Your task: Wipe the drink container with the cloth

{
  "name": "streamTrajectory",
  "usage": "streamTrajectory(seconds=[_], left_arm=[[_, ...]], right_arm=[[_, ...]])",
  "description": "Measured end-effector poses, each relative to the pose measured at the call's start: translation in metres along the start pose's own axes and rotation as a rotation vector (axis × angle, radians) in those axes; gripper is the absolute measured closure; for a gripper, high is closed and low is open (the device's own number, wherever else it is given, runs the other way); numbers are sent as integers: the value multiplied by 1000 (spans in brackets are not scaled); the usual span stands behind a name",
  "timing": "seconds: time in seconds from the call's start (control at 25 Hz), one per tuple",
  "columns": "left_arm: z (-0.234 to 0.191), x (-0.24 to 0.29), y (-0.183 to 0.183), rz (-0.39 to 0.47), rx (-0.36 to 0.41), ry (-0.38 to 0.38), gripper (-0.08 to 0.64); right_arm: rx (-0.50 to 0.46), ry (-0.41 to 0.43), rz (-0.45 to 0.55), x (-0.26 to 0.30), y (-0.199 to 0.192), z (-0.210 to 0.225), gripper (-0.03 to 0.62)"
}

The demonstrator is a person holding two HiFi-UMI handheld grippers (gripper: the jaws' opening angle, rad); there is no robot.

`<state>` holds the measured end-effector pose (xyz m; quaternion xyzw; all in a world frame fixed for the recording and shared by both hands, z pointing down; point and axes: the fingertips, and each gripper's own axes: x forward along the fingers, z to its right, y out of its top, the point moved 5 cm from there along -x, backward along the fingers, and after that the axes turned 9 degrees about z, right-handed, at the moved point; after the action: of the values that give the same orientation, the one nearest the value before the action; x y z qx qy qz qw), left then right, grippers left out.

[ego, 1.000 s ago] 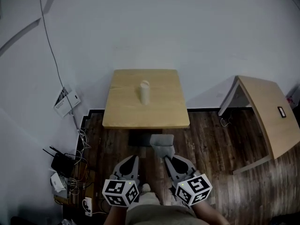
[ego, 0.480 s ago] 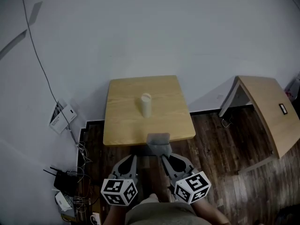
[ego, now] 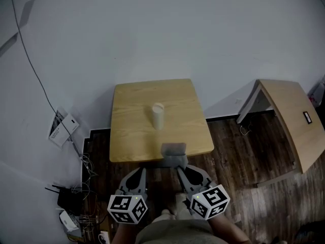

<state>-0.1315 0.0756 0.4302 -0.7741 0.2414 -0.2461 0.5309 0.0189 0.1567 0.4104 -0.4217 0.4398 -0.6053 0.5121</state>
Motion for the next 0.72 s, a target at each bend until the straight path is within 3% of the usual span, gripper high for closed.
streamTrajectory(seconds=[0.32,0.72], left_arm=[[-21,33,-3,6,-21,80,558],[-15,100,14,32,-22,144,558]], right_arm=[[-22,55,-3,48,11,37,578],[-56,119,-8,104,39,100,578]])
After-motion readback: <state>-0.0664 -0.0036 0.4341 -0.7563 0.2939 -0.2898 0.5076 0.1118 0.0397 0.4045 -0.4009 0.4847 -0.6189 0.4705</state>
